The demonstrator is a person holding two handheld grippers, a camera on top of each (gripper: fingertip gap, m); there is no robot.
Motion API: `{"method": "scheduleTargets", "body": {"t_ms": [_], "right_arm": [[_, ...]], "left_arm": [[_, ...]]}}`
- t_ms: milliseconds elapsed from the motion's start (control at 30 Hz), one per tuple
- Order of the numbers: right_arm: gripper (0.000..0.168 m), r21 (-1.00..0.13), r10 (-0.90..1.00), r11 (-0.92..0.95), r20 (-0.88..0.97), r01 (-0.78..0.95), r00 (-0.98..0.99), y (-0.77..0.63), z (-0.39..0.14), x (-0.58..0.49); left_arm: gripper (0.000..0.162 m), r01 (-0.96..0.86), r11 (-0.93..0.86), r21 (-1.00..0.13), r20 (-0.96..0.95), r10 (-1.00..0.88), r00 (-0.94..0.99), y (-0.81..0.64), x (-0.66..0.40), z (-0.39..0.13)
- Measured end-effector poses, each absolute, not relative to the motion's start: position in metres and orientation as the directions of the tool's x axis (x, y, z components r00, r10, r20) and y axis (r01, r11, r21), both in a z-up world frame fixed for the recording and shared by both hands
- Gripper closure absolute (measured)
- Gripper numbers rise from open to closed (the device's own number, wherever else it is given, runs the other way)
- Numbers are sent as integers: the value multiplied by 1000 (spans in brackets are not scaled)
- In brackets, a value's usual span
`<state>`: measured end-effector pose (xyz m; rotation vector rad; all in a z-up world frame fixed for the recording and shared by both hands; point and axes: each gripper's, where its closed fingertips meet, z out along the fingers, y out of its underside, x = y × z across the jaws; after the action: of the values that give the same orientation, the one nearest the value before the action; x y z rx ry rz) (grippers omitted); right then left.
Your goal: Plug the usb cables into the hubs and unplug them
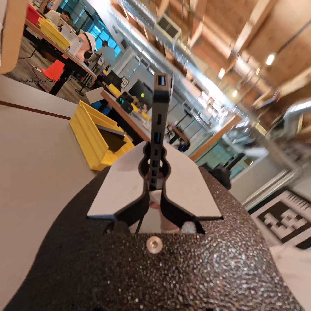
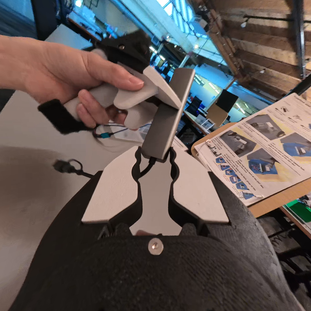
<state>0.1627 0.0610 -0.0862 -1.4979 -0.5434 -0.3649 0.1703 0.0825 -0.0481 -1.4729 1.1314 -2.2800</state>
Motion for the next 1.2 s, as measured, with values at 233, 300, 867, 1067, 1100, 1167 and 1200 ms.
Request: {"method": "scheduleTargets", "body": {"t_ms": [233,300,867,1067,1100,1167,1200], "right_arm": [[114,-908,101,337,299,250,949,33,-53,185],[116,-907,7,352,251,232,968,23,-59,216],[136,-863,-20,370,364,345,931,51,-71,183],[137,-897,-13,332,304,291,952,55,-79,190],[137,-902,-14,321,302,290,953,56,-81,191],[136,-895,-27,341,296,287,955,55,-79,190],[136,-893,-36,341,300,294,953,56,-78,190]], "left_arm": [[152,-186,-949,-256,862,-137,-487,126,173,-55],[152,-191,-952,-240,858,-116,-500,125,171,-52],[152,-266,-891,-368,882,-244,-403,69,197,-68],[152,-238,-839,-489,845,-389,-366,69,198,-63],[152,-239,-833,-499,841,-399,-365,67,198,-63],[152,-240,-838,-490,845,-390,-365,65,198,-63],[152,-237,-844,-481,850,-381,-364,65,198,-63]]}}
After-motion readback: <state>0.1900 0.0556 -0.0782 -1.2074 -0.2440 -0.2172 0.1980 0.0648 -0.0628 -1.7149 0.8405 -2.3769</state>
